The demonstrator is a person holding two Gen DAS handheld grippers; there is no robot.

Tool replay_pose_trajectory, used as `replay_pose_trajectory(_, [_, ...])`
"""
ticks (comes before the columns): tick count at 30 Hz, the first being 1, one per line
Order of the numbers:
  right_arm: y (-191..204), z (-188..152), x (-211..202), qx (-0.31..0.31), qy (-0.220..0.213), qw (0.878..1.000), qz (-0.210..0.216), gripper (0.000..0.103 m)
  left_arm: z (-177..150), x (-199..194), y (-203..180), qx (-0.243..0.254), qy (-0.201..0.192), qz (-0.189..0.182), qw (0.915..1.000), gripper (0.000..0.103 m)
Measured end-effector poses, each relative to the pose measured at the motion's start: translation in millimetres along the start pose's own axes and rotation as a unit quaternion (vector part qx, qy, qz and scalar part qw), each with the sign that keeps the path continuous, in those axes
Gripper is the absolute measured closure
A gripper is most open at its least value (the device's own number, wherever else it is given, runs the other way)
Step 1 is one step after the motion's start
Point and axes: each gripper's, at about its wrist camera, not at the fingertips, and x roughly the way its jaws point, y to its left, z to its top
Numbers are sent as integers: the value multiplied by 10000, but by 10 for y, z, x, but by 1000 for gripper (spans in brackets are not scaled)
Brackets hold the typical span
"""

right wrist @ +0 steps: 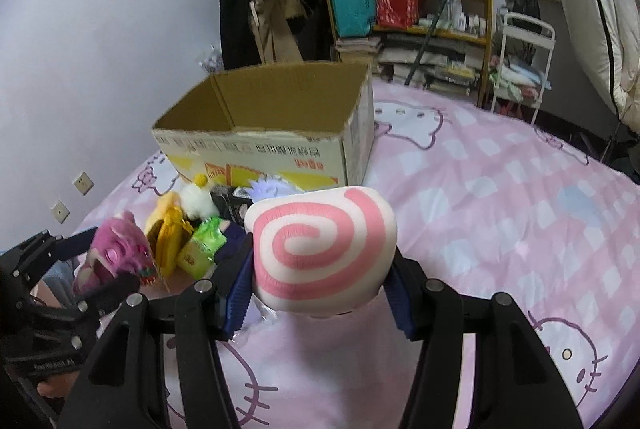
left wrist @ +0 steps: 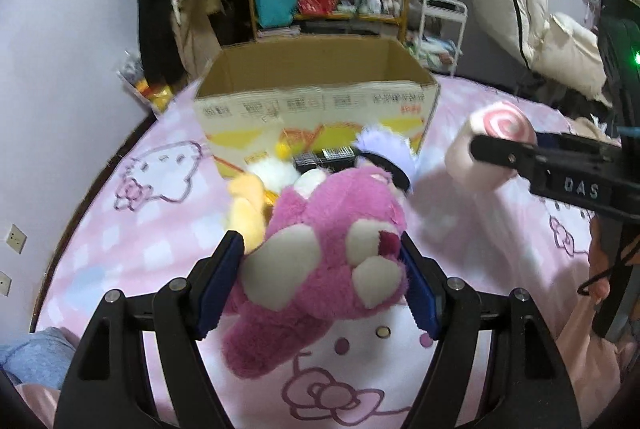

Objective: Organize soft objects
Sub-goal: 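Close the right tool on the swirl cushion while the left tool grasps the pink bear, then carry the pink bear with the left tool over the box and release it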

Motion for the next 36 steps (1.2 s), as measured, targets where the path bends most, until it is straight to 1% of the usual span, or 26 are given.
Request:
replay_pose_trajectory(3, [28, 13, -50, -48, -124, 9999, -12, 42, 36, -91, 81, -93, -280, 118, 9995, 29])
replay_pose_trajectory(5, [48, 19, -95, -88, -228, 9997, -44, 42, 79, -177, 125, -145, -542, 199, 9982, 29])
replay_pose_trajectory(9, [70, 59, -254, -19, -671, 9977, 2, 42, 162, -322, 194, -245, -937, 236, 9950, 29])
replay_pose_trajectory(11, [84, 79, -295, -20, -784, 9969, -4, 42, 220, -379, 209, -234, -1100, 297, 9932, 29])
replay_pose_trajectory(15, [106, 125, -354, 32, -874, 9961, 66, 42, 344, -460, 212, -174, -1281, 362, 9909, 29])
replay_pose_trajectory(19, [154, 215, -428, -63, -1048, 9945, -12, 42, 483, -553, 238, -125, -1453, 408, 9885, 29])
replay_pose_trajectory(28, [252, 572, -446, -135, -1327, 9910, -70, 42, 892, -620, 287, -2, -1870, 527, 9809, 29])
replay_pose_trajectory(32, [256, 734, -411, -87, -1541, 9880, -86, 42, 1073, -623, 321, -112, -2098, 466, 9766, 29])
replay_pose_trajectory(34, [250, 807, -375, -37, -1648, 9862, -121, 42, 1164, -587, 334, -103, -2118, 471, 9761, 29])
replay_pose_trajectory(36, [256, 851, -377, -25, -1864, 9824, -70, 42, 1250, -555, 348, -94, -2139, 472, 9757, 29])
